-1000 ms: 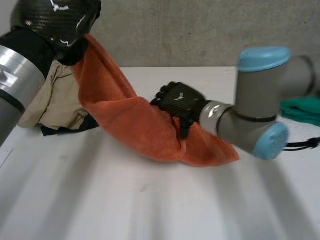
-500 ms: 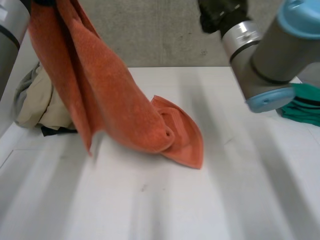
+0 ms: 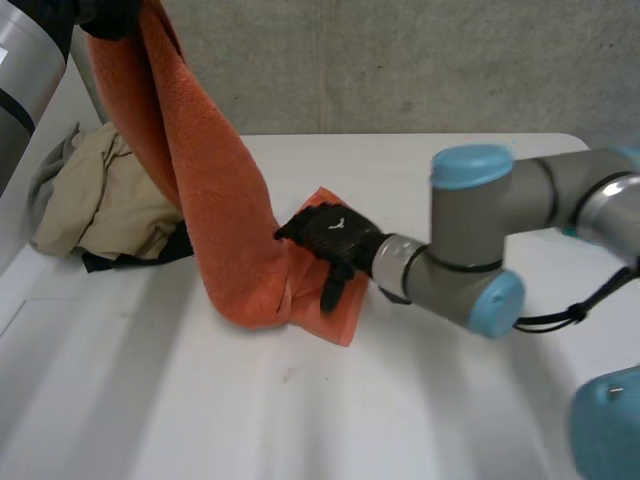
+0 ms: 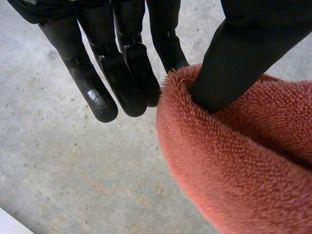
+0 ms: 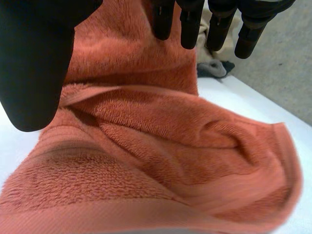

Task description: Fold the laundry.

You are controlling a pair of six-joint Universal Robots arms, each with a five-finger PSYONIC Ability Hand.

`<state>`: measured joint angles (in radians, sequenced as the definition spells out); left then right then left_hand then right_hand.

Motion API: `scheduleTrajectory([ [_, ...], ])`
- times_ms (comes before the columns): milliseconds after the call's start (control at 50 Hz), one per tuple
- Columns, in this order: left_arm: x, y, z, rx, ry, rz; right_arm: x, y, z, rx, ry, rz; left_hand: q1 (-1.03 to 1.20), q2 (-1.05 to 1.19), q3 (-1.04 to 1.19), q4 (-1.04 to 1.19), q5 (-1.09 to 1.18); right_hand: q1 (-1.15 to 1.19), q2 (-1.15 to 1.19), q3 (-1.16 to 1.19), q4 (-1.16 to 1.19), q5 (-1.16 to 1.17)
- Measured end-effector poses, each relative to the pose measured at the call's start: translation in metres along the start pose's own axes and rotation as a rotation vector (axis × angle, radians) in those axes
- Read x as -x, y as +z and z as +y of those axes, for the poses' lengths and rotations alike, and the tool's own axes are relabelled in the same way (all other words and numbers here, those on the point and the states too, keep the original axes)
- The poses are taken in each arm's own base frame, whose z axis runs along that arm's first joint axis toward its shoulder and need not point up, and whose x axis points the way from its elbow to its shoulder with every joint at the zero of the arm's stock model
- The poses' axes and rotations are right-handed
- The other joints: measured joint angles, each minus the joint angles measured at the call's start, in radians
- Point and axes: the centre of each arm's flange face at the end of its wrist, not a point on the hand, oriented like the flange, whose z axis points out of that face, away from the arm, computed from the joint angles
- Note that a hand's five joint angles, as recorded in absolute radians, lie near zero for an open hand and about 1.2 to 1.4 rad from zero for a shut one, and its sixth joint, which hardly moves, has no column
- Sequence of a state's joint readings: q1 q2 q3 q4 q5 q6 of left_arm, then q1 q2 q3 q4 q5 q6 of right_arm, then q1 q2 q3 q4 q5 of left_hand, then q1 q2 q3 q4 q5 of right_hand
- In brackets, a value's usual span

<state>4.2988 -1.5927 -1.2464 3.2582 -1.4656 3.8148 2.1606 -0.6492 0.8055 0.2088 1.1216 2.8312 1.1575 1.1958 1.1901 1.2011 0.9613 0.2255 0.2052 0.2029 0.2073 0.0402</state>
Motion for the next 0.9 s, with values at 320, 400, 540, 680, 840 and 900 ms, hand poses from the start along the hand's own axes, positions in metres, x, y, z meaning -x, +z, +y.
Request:
scheduleTrajectory([
  [320, 0.006, -0.012, -0.003, 0.013, -0.039, -0.019, 0.043, 0.039, 0.02, -0.059, 0.145, -0.019, 0.0, 0.0, 0.0, 0.0, 0.0, 0.356, 0.382, 0.358, 0.35, 0.351],
  [400, 0.01, -0.01, 0.0, 0.018, -0.046, -0.038, 0.036, 0.04, 0.013, -0.077, 0.148, 0.003, 0.0, 0.0, 0.0, 0.0, 0.0, 0.802, 0.893, 0.882, 0.878, 0.849],
  [540, 0.017, -0.002, 0.005, 0.016, -0.042, -0.077, -0.043, 0.011, -0.065, -0.307, 0.089, 0.309, 0.0, 0.0, 0.0, 0.0, 0.0, 0.809, 0.93, 0.97, 0.986, 0.887],
  [680, 0.02, 0.009, 0.018, 0.048, -0.04, -0.116, -0.104, -0.055, -0.145, -0.566, -0.063, 0.57, 0.0, 0.0, 0.0, 0.0, 0.0, 0.809, 0.93, 0.973, 0.986, 0.903],
  [840, 0.006, 0.016, 0.05, 0.135, -0.051, -0.106, -0.084, -0.104, -0.132, -0.437, -0.279, 0.582, 0.0, 0.0, 0.0, 0.0, 0.0, 0.809, 0.93, 0.975, 0.987, 0.904],
  [900, -0.003, 0.018, 0.064, 0.164, -0.055, -0.09, -0.048, -0.109, -0.093, -0.274, -0.336, 0.487, 0.0, 0.0, 0.0, 0.0, 0.0, 0.809, 0.93, 0.975, 0.987, 0.904],
])
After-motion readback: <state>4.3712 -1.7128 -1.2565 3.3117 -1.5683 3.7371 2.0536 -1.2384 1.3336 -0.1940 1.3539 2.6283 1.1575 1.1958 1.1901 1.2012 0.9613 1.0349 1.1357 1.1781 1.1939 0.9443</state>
